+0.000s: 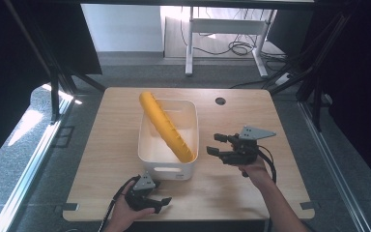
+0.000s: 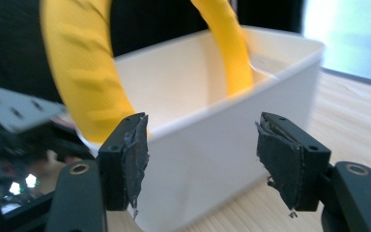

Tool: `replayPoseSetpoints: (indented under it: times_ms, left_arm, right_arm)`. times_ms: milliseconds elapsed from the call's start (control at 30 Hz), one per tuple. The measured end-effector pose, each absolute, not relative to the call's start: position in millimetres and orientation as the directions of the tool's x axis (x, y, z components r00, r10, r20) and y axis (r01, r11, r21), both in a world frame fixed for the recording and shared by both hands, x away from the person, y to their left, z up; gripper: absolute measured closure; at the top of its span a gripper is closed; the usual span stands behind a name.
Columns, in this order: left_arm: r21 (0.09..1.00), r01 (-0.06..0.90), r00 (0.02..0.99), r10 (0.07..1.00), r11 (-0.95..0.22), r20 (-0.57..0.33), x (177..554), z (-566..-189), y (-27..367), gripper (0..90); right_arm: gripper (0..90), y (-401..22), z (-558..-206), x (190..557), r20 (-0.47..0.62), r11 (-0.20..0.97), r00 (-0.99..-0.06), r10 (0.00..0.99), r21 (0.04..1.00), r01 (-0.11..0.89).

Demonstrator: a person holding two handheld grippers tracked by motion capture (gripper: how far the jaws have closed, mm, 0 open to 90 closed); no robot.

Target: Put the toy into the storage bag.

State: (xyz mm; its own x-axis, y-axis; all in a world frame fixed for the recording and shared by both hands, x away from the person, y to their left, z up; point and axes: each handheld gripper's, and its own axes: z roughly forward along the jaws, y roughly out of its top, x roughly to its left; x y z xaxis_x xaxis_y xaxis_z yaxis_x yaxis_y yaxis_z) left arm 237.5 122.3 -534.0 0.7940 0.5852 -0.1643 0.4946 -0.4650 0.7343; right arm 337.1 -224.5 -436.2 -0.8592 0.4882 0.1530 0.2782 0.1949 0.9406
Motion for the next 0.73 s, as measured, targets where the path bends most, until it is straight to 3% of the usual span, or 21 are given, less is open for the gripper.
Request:
replayPoseSetpoints:
  times_ms: [367, 733]
  left_arm:
    - [0.736, 0.495, 0.794, 0.586, -0.463, -0.165, 238, -534, 123, 26.4]
    - [0.732, 0.499, 0.793, 0.585, -0.464, -0.17, 238, -535, 121, 26.4]
  right_arm:
    - [35.5, -246, -479, 331, 0.184, 0.242, -0.807, 0.561, 0.896, 0.372]
    - [35.1, -243, -483, 330, 0.17, 0.262, -0.804, 0.57, 0.89, 0.374]
